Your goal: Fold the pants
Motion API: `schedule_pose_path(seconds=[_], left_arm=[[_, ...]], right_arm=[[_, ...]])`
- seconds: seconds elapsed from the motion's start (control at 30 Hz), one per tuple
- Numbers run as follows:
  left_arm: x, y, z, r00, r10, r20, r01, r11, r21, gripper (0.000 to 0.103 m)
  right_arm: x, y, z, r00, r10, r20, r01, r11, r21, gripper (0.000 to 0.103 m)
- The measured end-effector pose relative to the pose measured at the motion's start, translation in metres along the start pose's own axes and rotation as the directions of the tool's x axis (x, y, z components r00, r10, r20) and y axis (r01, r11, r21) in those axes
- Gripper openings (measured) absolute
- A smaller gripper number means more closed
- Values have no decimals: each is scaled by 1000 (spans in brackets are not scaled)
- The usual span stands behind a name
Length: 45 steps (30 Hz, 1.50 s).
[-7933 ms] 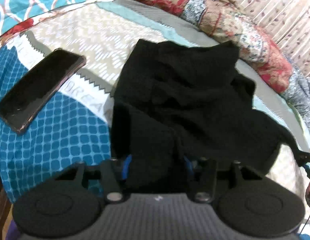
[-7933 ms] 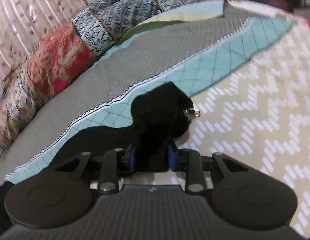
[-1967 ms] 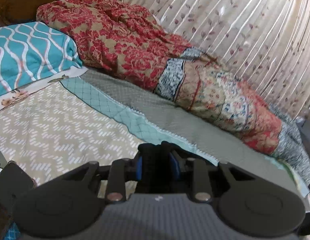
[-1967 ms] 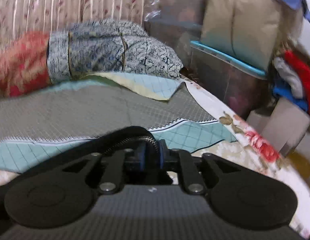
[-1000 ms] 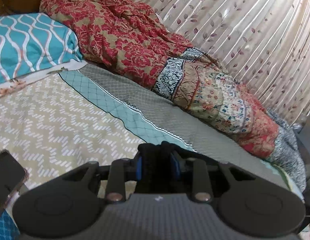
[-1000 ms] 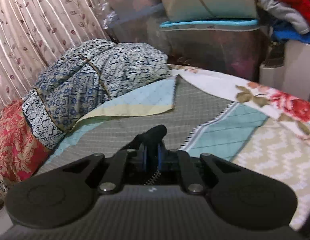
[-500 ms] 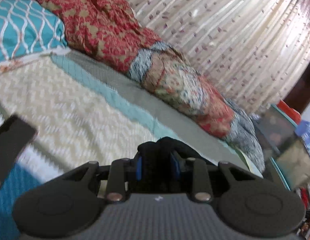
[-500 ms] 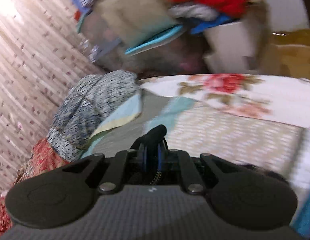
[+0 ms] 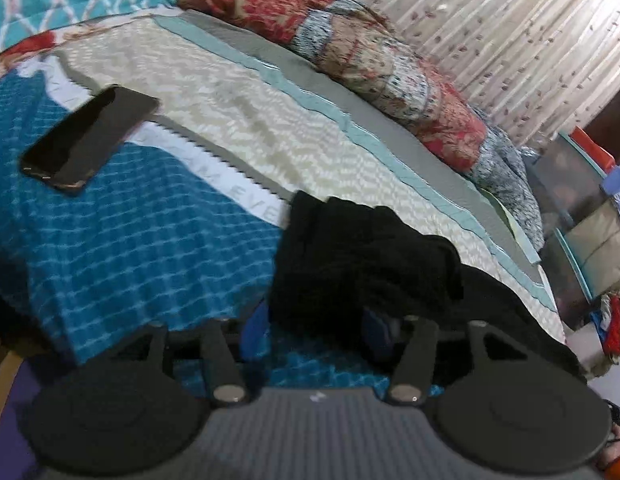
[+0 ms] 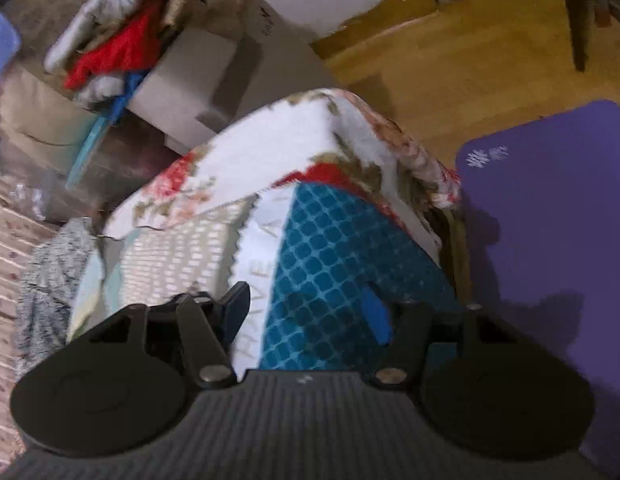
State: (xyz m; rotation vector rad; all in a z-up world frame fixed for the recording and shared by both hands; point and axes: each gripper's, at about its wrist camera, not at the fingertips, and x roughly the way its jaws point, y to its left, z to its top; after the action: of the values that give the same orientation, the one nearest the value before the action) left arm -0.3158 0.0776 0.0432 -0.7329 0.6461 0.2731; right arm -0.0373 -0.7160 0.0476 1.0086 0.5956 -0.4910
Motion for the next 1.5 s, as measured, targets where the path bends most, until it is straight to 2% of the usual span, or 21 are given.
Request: schedule_pose_path(seconds=[0.17,0.3,0.37,0.43,0.47,0.5,0.53,0.57,0.67,0.7,0.8,0.87,0.93,1.0,1.03,1.1,1.17,1.27,1.37,1.43,1.5], left_arm=[[-25,24,5,997,43,58,-36,993,-112,60],[-17,30,14,997,2,76,14,977,-211,73],[-3,23,15,997,-35,69,50,972,-229,82],[19,14,22,997,-60,45,68,973,-219,83],[30,9,28,997,-62,36,68,978,-198,84],[41,4,36,997,-64,33,69,983,-168,89],[51,-1,41,998,-59,32,63,987,-145,93],[62,-5,48,998,-51,24,54,991,-125,97],[99,-16,61,995,-74,-68,69,995,-78,95],[111,-21,60,992,-74,-106,69,996,-48,83],[138,-42,58,984,54,-171,-29,989,142,36],[132,-41,74,990,12,-141,3,994,109,23],[109,-31,97,1000,-26,-1,26,999,34,23],[100,-26,107,995,-33,98,31,999,31,24],[106,-29,106,994,10,109,-16,998,60,26],[125,-35,97,991,112,78,-121,987,110,52],[133,-34,88,980,192,48,-195,977,88,59],[110,-17,80,989,139,42,-138,990,-33,71],[69,1,72,988,97,122,-71,978,-198,67],[55,-9,69,988,29,151,-1,983,-183,66],[50,-40,67,987,-61,149,71,996,-61,64]], right_arm=[[-20,34,-21,987,140,-74,-151,972,-180,64],[-23,61,-69,948,218,-234,-276,926,-257,64],[-22,74,-99,924,227,-307,-321,898,-302,64],[-19,87,-129,919,185,-348,-313,880,-357,62],[-13,93,-142,918,152,-366,-300,870,-391,58],[-8,98,-152,920,120,-374,-284,860,-424,25],[-4,103,-160,924,84,-373,-263,848,-460,6],[-1,107,-165,928,59,-368,-245,840,-484,6],[-8,111,-162,955,56,-290,-204,836,-509,5],[-11,112,-160,964,56,-258,-187,836,-517,5],[-2,106,-161,978,17,-210,-124,852,-509,5],[3,107,-167,978,-3,-207,-108,844,-526,6],[0,115,-171,981,-3,-196,-111,816,-567,6],[-1,122,-174,979,22,-201,-138,798,-586,6],[1,123,-175,978,29,-209,-147,800,-582,9],[9,121,-179,974,17,-225,-146,808,-571,13],[7,115,-179,974,16,-225,-144,812,-565,15],[-7,109,-173,967,39,-251,-182,796,-577,28],[-29,103,-168,970,66,-235,-200,767,-610,33],[-40,98,-170,965,95,-243,-229,754,-615,33],[-47,97,-176,946,157,-284,-300,753,-586,33]])
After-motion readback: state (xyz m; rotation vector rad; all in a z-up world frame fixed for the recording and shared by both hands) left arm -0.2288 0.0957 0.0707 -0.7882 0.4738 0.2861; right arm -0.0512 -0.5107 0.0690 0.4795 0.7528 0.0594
